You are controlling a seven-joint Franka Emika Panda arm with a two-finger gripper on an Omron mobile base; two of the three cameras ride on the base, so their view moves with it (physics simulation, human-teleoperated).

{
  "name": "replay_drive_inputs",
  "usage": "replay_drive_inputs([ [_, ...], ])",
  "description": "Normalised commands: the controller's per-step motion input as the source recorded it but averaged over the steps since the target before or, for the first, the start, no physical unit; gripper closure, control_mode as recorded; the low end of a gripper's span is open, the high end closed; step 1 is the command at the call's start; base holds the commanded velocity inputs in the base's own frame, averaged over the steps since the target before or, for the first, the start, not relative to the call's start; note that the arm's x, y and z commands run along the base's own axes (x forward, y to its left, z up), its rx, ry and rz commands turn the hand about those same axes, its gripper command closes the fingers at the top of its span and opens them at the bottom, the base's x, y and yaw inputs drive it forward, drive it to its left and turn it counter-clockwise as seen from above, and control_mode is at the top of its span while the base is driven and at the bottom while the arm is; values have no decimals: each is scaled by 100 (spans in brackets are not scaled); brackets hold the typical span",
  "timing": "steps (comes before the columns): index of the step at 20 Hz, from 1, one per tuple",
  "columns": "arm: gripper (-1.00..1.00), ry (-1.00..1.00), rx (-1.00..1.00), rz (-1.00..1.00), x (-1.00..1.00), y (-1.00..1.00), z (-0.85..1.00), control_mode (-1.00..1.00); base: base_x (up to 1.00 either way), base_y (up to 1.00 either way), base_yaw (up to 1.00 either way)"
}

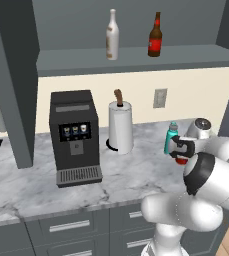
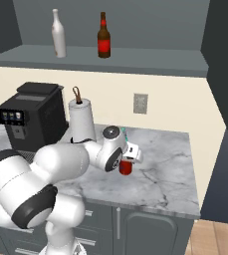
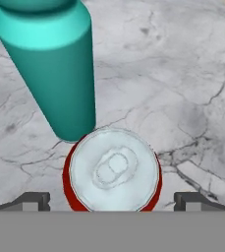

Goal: Sort all alcoholic drinks to one cabinet, and non-alcoholic drinks to the other.

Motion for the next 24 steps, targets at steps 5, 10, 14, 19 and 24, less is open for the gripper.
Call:
replay_drive_inputs([
  [5,-100,0,0,0,7,0,-9,-100,0,0,0],
  [10,-100,0,0,0,7,-2,-6,-100,0,0,0],
  [14,100,0,0,0,1,-2,-5,-100,0,0,0],
  [19,100,0,1,0,0,-1,-5,-100,0,0,0],
  [24,100,2,0,0,1,-1,-1,-100,0,0,0],
])
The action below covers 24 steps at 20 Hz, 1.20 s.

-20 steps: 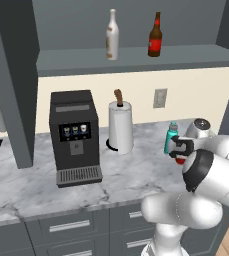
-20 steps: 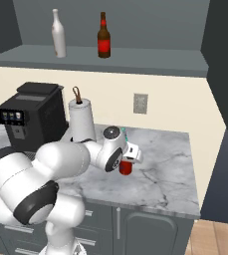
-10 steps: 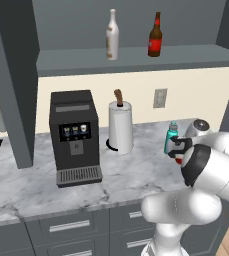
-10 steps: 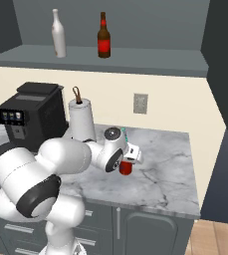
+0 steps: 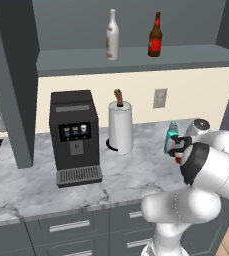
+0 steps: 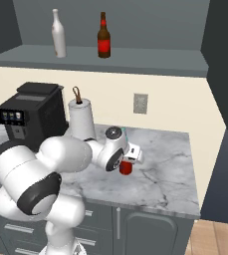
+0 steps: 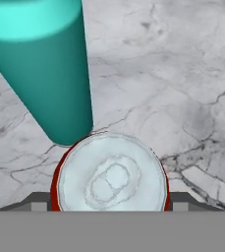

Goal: Sort all alcoholic drinks to one cabinet, and non-alcoholic drinks to the other.

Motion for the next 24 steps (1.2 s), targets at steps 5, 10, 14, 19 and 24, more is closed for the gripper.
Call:
replay_drive_inputs([
  [5,100,-1,-7,0,-31,1,57,-100,0,0,0],
  [10,100,0,-7,-1,-45,7,93,-100,0,0,0],
  [14,100,0,0,0,-48,21,87,-100,0,0,0],
  [19,100,0,1,1,-42,38,77,-100,0,0,0],
  [24,100,0,0,1,-16,48,67,-100,0,0,0],
])
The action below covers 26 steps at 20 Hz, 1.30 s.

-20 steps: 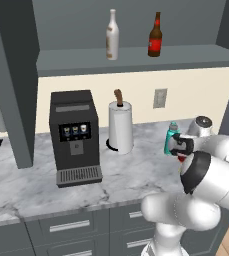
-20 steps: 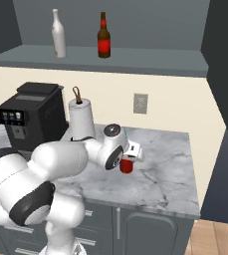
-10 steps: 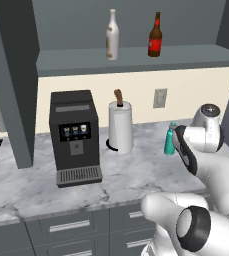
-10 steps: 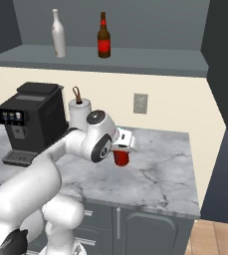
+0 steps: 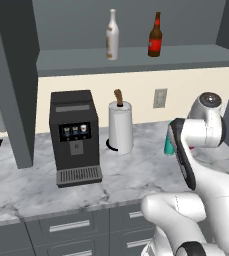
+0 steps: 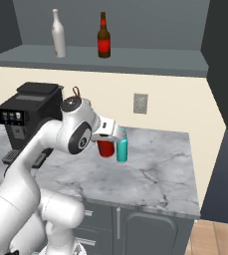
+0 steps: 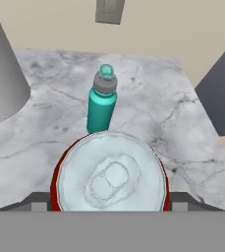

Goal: Sort all alcoholic drinks to one cabinet, and non-alcoholic drinks to the other.

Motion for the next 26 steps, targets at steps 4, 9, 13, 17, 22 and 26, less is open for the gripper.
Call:
replay_drive_inputs([
  [4,100,0,3,1,-3,40,61,-100,0,0,0],
  [9,100,0,6,4,-4,15,58,-100,0,0,0],
  [13,100,0,9,6,-8,0,41,-100,0,0,0],
  [17,100,-4,8,8,-28,0,22,-100,0,0,0],
  [22,100,0,5,3,-13,0,8,-100,0,0,0],
  [26,100,0,4,0,-7,0,3,-100,0,0,0],
])
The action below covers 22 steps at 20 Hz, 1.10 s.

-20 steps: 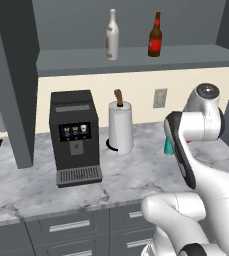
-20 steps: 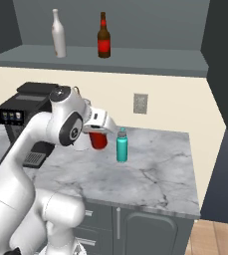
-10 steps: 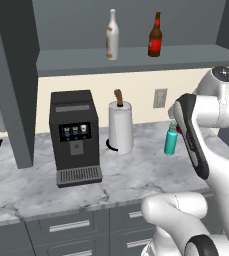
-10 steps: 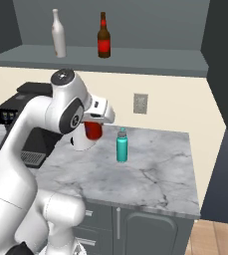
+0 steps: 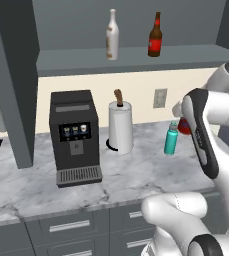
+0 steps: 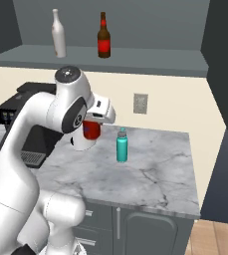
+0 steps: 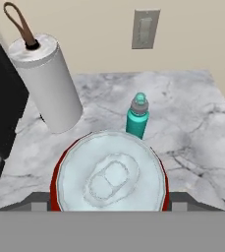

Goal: Sort all alcoholic drinks to one cabinet, and non-alcoholic drinks to the other.

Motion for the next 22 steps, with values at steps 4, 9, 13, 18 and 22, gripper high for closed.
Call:
replay_drive_inputs([
  [4,100,0,1,0,-6,3,1,100,-20,4,0],
  [9,100,0,0,0,0,0,0,100,-89,20,1],
  [13,100,0,0,0,0,0,0,100,-100,4,15],
  [18,100,0,0,0,0,0,0,100,-94,0,50],
  [22,100,0,0,0,0,0,0,100,-69,0,80],
])
